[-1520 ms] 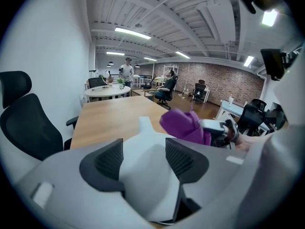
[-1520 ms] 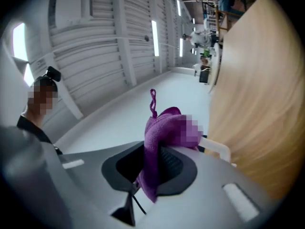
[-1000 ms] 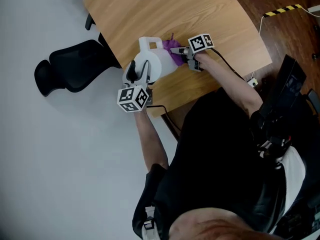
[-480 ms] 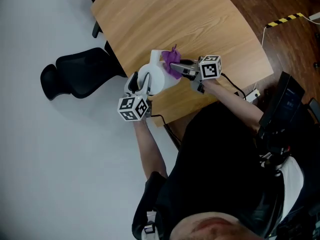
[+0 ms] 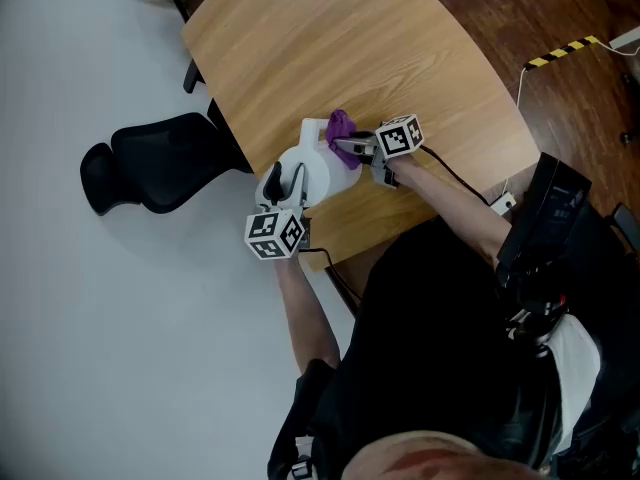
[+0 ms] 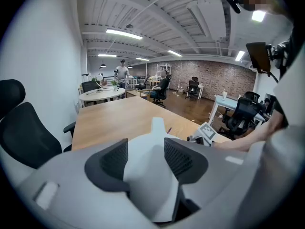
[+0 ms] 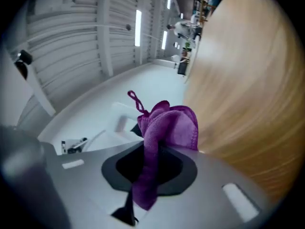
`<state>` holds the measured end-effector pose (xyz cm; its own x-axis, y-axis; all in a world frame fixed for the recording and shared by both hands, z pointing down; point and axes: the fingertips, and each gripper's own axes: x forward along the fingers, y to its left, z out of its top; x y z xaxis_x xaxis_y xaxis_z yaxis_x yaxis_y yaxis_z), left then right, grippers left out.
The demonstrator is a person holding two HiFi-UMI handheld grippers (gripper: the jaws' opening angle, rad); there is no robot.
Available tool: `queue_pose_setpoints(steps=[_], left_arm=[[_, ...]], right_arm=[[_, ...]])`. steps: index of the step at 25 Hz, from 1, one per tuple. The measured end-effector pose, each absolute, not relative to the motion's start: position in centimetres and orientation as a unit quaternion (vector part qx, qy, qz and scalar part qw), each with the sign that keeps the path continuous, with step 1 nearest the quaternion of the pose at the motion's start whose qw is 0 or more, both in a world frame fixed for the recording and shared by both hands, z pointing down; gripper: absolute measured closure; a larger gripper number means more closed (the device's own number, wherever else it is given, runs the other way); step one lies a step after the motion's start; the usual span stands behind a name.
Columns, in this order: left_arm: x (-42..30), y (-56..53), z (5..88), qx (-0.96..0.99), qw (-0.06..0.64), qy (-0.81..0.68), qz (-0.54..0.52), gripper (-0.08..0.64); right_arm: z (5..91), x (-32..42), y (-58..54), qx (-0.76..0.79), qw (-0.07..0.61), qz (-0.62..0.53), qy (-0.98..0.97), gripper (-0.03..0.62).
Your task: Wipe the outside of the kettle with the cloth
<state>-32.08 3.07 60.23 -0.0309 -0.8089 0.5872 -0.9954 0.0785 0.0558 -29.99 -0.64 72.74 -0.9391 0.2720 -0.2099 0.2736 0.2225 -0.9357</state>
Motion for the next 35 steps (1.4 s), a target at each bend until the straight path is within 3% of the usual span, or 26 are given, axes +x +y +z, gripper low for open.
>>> queue_pose_setpoints(steps=[5, 12, 15, 20, 22, 27, 31, 35], left_arm=[[-31.9, 3.1, 60.7, 0.656, 0.237, -0.691, 0.189, 0.422], [-32.9, 3.2, 61.0, 0.734, 0.233, -0.603, 0.208, 0.416], [-34.1, 3.4, 60.7, 0.715, 0.244, -0.626, 0.193, 0.421], [-34.4, 2.4, 59.9, 0.632, 0.268, -0.701, 0.196, 0.401], [-34.3, 2.4, 61.3, 0.612, 0.277, -0.711, 0.207, 0.391], [-34.1, 2.6, 61.6, 0.613, 0.262, -0.713, 0.217, 0.388], [-34.0, 2.7, 61.3, 0.617, 0.257, -0.711, 0.219, 0.388], [-33.7, 2.7, 61.2, 0.619, 0.249, -0.712, 0.220, 0.390]], right_arm=[[80.9, -29.9, -0.1, 0.088, -0.129, -0.667, 0.729, 0.535], [83.1, -28.7, 2.9, 0.087, -0.161, -0.693, 0.697, 0.540], [81.3, -27.8, 3.2, 0.092, -0.122, -0.678, 0.719, 0.535], [63.2, -26.0, -2.4, 0.134, 0.110, -0.551, 0.816, 0.535], [57.9, -26.0, -2.0, 0.168, 0.150, -0.476, 0.850, 0.535], [59.1, -28.1, 0.4, 0.181, 0.128, -0.390, 0.894, 0.535], [63.0, -27.9, 0.6, 0.169, 0.129, -0.440, 0.872, 0.538], [71.5, -28.9, 1.2, 0.122, 0.041, -0.529, 0.839, 0.537]])
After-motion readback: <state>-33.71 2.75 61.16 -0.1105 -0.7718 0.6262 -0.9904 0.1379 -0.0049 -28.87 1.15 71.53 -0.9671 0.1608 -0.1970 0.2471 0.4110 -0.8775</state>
